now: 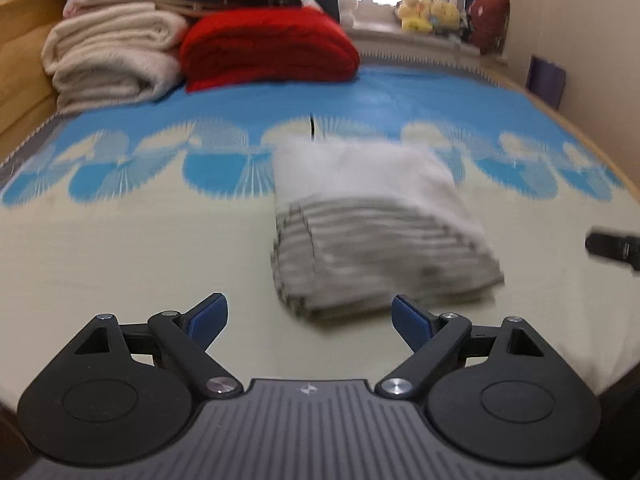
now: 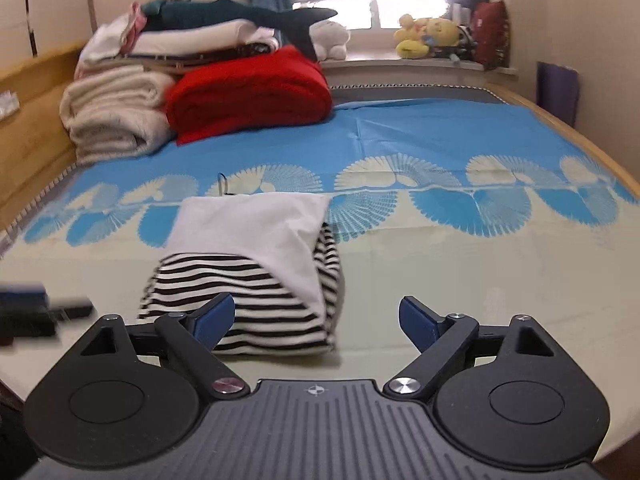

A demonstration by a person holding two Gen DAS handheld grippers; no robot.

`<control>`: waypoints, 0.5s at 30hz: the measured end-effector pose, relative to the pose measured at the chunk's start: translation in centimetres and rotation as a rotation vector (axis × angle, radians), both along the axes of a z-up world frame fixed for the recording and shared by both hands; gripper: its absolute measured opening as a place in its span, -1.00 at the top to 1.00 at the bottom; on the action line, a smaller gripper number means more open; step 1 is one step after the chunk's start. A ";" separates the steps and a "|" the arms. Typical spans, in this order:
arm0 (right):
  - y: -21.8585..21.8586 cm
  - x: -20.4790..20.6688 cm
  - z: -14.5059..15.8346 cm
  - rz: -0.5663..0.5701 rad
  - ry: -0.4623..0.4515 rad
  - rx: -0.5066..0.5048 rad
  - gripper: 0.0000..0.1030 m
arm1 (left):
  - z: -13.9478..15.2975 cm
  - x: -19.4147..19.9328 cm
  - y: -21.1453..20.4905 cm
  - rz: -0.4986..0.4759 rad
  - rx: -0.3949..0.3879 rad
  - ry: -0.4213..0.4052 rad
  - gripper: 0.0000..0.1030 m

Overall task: Fold small clothes
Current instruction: 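Open both grippers and lift them away from the folded bundle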

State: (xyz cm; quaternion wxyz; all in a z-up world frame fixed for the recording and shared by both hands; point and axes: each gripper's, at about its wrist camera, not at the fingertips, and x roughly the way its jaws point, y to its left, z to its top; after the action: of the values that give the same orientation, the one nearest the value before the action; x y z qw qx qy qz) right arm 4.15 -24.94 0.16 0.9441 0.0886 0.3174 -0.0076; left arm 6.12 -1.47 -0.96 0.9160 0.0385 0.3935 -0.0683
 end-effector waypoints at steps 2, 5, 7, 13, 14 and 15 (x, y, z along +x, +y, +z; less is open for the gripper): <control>1.5 -1.2 -0.7 0.015 0.013 -0.034 -0.76 | -0.1 -1.1 -0.4 0.013 -0.015 0.023 -0.79; 3.4 -1.6 -1.3 0.069 0.031 -0.093 -0.76 | 0.2 -2.5 -0.6 0.021 -0.044 -0.012 -0.79; 4.4 -1.5 -1.5 0.100 0.032 -0.133 -0.76 | 0.3 -2.7 -0.8 0.019 -0.047 -0.014 -0.79; 4.9 -0.8 -1.6 0.085 0.046 -0.087 -0.76 | -0.2 -2.3 -1.2 0.023 -0.059 -0.002 -0.79; 5.1 -0.8 -1.7 0.085 0.046 -0.082 -0.76 | -0.3 -2.2 -1.2 0.015 -0.065 0.001 -0.79; 5.2 -0.8 -1.7 0.087 0.044 -0.080 -0.76 | -0.4 -2.2 -1.3 0.010 -0.068 -0.001 -0.79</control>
State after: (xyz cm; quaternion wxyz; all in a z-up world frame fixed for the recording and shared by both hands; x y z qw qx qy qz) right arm 3.35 -19.70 -1.56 0.9391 0.0365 0.3412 0.0189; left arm 3.91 -2.81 -1.33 0.9172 0.0057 0.3908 -0.0771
